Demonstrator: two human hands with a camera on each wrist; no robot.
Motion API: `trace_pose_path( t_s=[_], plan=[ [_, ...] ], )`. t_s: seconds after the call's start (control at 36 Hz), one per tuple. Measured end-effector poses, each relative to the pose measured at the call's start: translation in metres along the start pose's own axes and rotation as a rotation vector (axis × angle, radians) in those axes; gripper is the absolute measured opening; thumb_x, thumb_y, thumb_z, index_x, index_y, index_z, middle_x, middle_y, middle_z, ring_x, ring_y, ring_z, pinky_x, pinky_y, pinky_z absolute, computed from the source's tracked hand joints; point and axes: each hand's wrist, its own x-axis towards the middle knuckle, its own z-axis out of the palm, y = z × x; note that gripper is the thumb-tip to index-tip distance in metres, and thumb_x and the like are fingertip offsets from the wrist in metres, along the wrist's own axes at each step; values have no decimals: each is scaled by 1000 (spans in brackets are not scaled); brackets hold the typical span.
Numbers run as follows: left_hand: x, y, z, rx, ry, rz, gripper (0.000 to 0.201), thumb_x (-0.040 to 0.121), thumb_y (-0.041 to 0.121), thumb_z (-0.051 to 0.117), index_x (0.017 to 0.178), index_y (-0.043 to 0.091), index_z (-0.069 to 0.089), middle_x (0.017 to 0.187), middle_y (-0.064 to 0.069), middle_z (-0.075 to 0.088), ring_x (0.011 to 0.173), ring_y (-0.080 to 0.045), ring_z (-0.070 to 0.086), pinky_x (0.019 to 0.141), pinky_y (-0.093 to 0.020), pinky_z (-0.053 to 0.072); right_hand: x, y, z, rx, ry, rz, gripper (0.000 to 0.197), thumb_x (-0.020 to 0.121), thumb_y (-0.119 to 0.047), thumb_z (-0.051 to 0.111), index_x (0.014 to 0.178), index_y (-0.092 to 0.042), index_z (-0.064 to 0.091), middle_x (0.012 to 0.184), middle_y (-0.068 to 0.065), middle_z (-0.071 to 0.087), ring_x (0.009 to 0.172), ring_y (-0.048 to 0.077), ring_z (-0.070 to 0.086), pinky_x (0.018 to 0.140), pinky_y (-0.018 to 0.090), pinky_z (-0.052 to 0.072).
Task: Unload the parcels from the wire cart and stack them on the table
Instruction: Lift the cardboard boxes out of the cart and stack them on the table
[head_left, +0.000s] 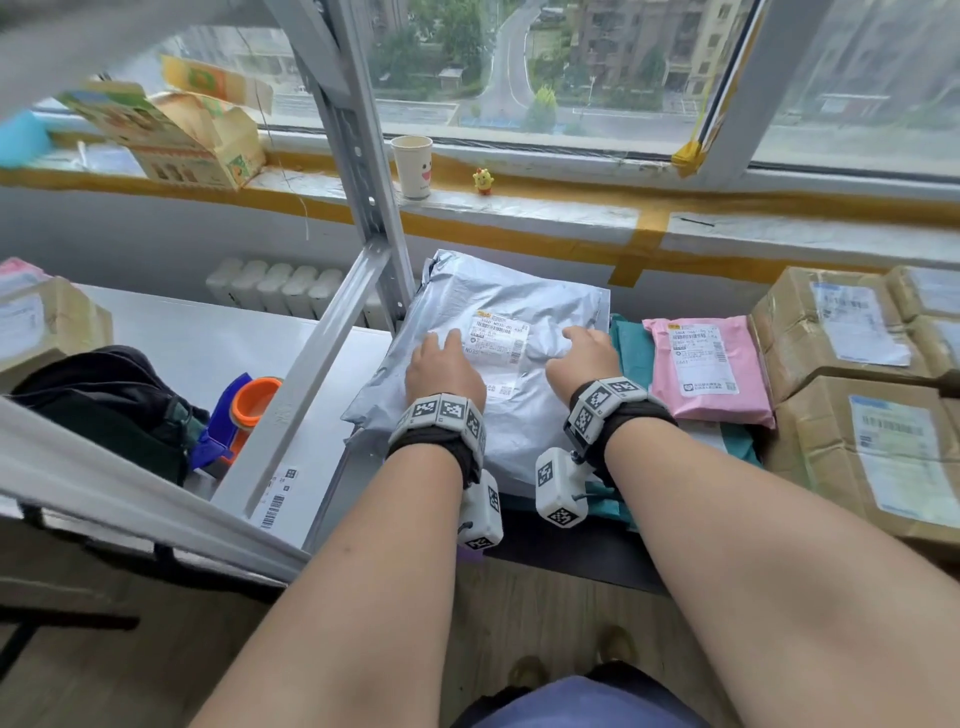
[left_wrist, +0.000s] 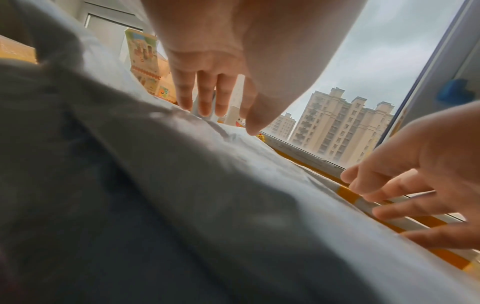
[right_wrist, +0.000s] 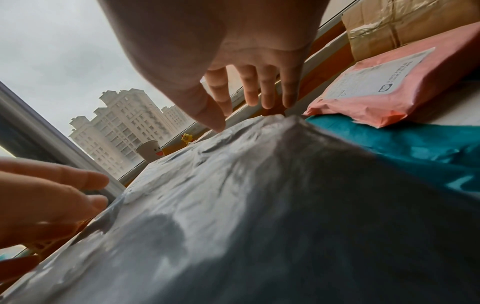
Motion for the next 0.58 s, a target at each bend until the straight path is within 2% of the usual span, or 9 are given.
trace_pose_path(
  t_s=[0.31, 0.39, 0.47, 0.53, 0.58],
  plan=[
    [-31, 63, -1, 17, -17, 155, 58, 92, 12, 45, 147, 21, 31, 154, -8, 26, 141, -24, 24, 115, -38, 21, -18, 36, -46, -22, 90, 48, 56, 84, -13, 49, 139, -19, 45, 143, 13, 36, 131, 31, 37, 107, 38, 37],
    [-43, 88, -1, 24, -16, 214, 57, 91, 12, 46, 146, 22, 33, 152, -7, 29, 139, -24, 27, 112, -37, 25, -26, 51, -65, -9, 129, 61, 57, 83, -14, 49, 139, -19, 45, 143, 12, 36, 129, 31, 39, 105, 41, 40],
    [-57, 117, 2, 28, -4, 285, 56, 89, 11, 47, 142, 22, 37, 150, -7, 33, 138, -24, 29, 111, -37, 27, -37, 72, -89, -1, 204, 62, 50, 86, -21, 46, 136, -26, 50, 138, 12, 42, 125, 30, 45, 104, 38, 42],
    [-68, 141, 5, 30, -8, 326, 54, 88, 11, 47, 141, 20, 39, 149, -8, 35, 137, -25, 30, 111, -38, 28, -46, 90, -109, -16, 229, 88, 48, 90, -24, 46, 137, -25, 49, 143, 12, 39, 128, 30, 43, 107, 37, 39],
    [-81, 166, 10, 35, -22, 373, 55, 89, 12, 48, 143, 19, 37, 149, -9, 35, 137, -26, 30, 112, -39, 28, -56, 111, -133, -22, 256, 111, 51, 87, -19, 49, 138, -22, 49, 146, 12, 37, 130, 31, 42, 108, 37, 37]
  ],
)
